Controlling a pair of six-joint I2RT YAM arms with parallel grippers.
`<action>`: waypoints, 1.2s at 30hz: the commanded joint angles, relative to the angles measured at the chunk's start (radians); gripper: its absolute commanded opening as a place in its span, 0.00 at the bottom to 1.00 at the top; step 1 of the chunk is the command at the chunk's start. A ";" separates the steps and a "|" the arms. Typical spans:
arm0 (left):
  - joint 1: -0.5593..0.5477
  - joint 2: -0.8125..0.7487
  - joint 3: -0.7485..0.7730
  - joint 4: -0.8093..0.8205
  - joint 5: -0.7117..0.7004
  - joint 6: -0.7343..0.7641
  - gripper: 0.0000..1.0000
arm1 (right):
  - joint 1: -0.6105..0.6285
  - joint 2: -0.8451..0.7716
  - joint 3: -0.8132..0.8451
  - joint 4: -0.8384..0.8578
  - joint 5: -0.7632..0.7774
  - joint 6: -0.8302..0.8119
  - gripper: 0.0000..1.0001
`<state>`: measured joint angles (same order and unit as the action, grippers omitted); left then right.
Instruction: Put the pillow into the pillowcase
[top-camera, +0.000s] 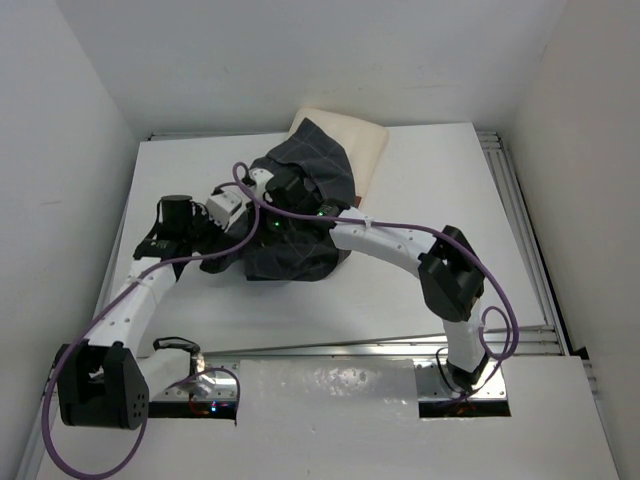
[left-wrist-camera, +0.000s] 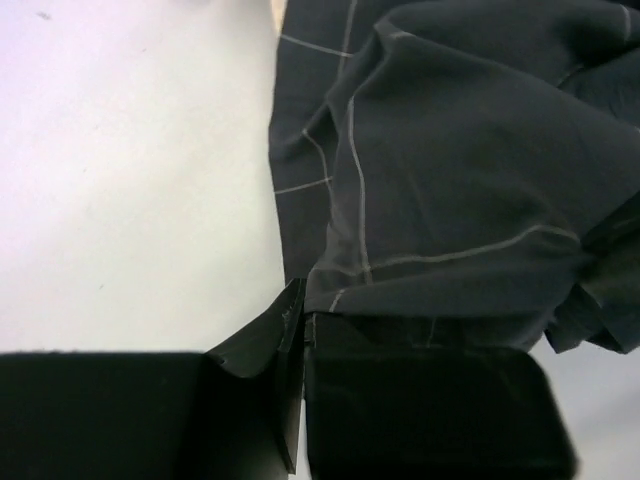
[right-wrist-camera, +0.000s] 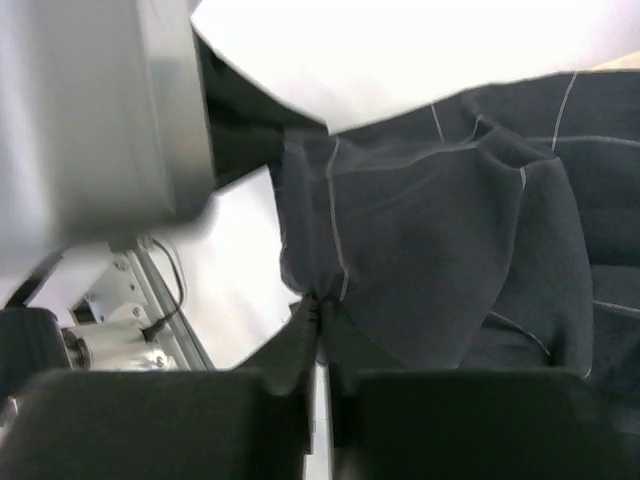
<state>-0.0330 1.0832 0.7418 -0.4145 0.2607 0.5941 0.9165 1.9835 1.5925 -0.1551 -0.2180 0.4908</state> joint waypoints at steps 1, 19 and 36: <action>-0.004 -0.003 0.066 0.062 -0.054 -0.065 0.00 | -0.007 -0.070 -0.025 0.013 -0.024 -0.024 0.08; -0.021 -0.062 0.326 -0.218 0.081 -0.082 0.00 | 0.114 -0.175 -0.129 0.382 0.368 -0.204 0.81; -0.022 -0.054 0.367 -0.196 0.067 -0.131 0.00 | 0.113 0.047 0.041 0.384 0.437 -0.167 0.61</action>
<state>-0.0380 1.0405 1.0439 -0.6544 0.2687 0.4641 1.0199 2.0079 1.6112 0.2085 0.1699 0.3355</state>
